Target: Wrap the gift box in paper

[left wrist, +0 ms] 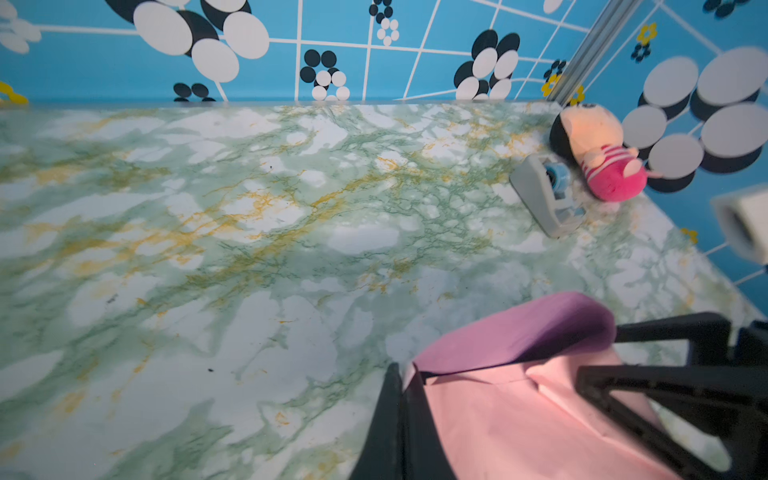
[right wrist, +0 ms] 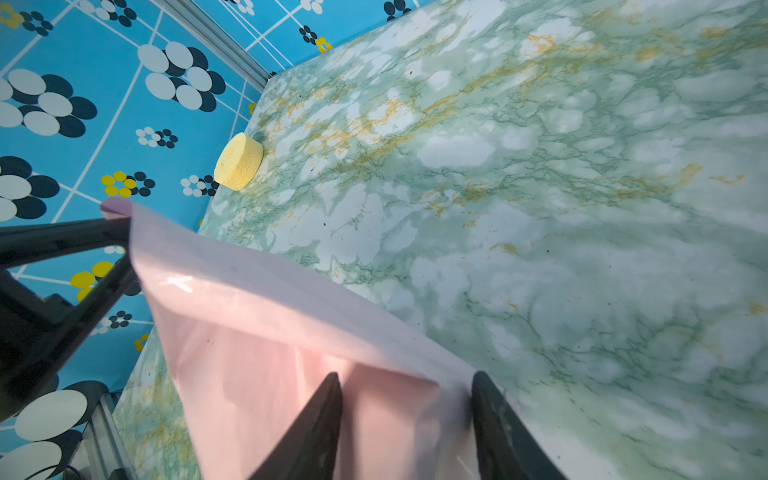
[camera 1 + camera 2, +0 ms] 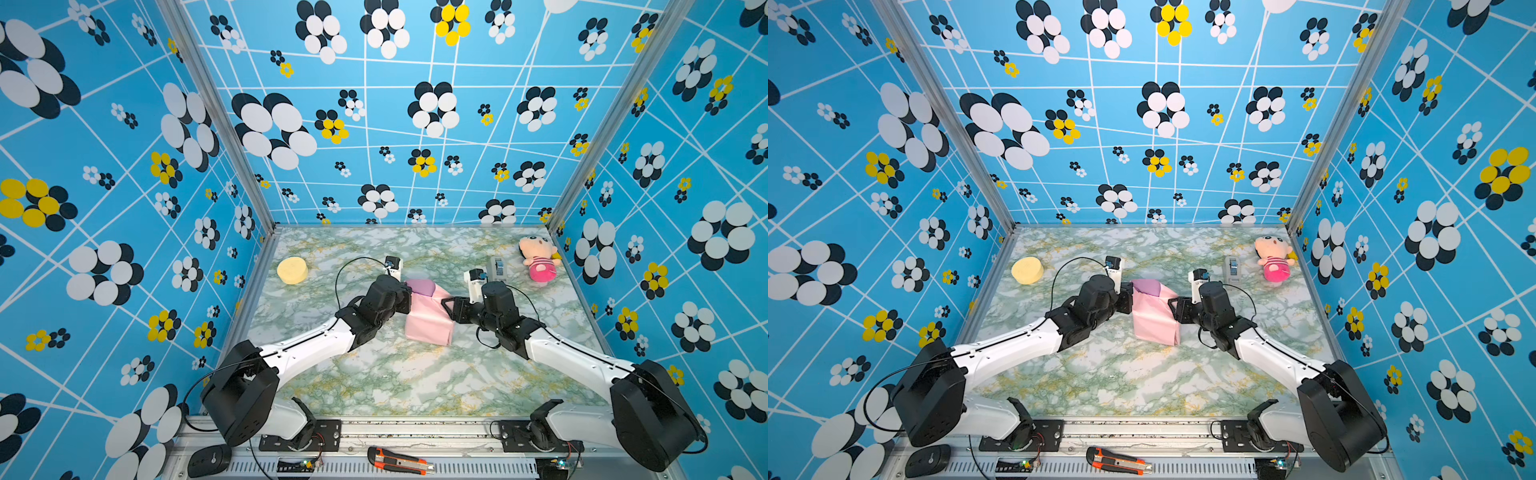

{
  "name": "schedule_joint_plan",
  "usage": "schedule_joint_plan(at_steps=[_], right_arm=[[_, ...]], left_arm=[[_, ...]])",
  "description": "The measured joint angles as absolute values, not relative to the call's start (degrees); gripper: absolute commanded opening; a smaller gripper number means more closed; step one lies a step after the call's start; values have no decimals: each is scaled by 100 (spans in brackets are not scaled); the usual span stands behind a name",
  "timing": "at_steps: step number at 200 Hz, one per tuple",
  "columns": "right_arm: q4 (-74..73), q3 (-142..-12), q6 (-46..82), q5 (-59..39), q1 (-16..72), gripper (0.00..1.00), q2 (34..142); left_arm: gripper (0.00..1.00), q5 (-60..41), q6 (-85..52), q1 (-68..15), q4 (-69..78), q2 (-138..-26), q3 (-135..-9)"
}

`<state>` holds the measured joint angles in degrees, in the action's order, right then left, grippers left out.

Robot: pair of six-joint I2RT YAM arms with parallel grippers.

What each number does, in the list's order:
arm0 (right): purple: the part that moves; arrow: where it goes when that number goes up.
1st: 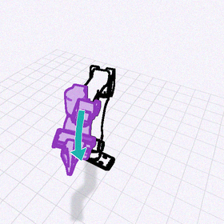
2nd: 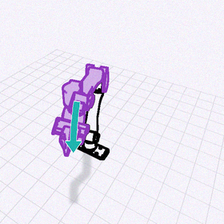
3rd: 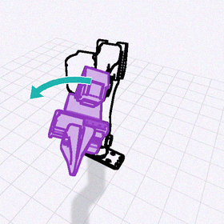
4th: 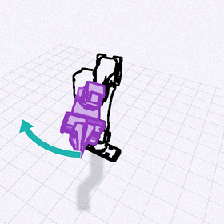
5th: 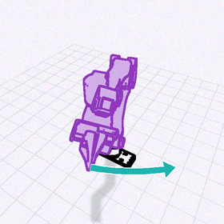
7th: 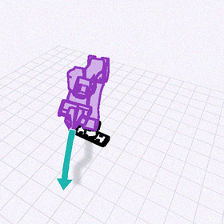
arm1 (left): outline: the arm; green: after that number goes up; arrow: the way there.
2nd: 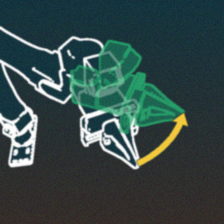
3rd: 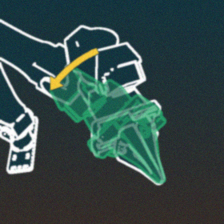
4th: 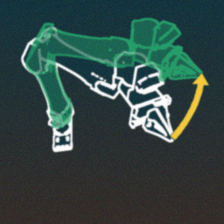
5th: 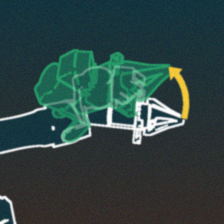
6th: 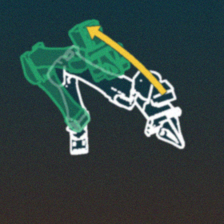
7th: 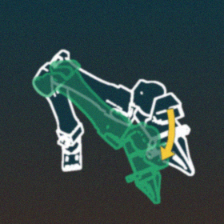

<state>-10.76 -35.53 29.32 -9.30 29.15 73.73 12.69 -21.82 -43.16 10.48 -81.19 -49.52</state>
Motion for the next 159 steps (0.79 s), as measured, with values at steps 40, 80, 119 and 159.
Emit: schedule_joint_plan(at_steps=[40,80,119,159], right_arm=[[-1076,-3553,2932,-932,2915,52,7373],[-1074,-3553,2932,-932,2915,52,7373],[-1076,-3553,2932,-934,2915,52,7373],[-1076,-3553,2934,-934,2915,52,7373]], left_arm=[[27,1286,-2176,-4313,972,-8088,-4958],[49,1286,-2147,-4217,755,-7745,-4960],[61,1192,-2252,-3879,395,-7083,-4958],[65,1103,-2519,-3321,110,-6545,-4772]])
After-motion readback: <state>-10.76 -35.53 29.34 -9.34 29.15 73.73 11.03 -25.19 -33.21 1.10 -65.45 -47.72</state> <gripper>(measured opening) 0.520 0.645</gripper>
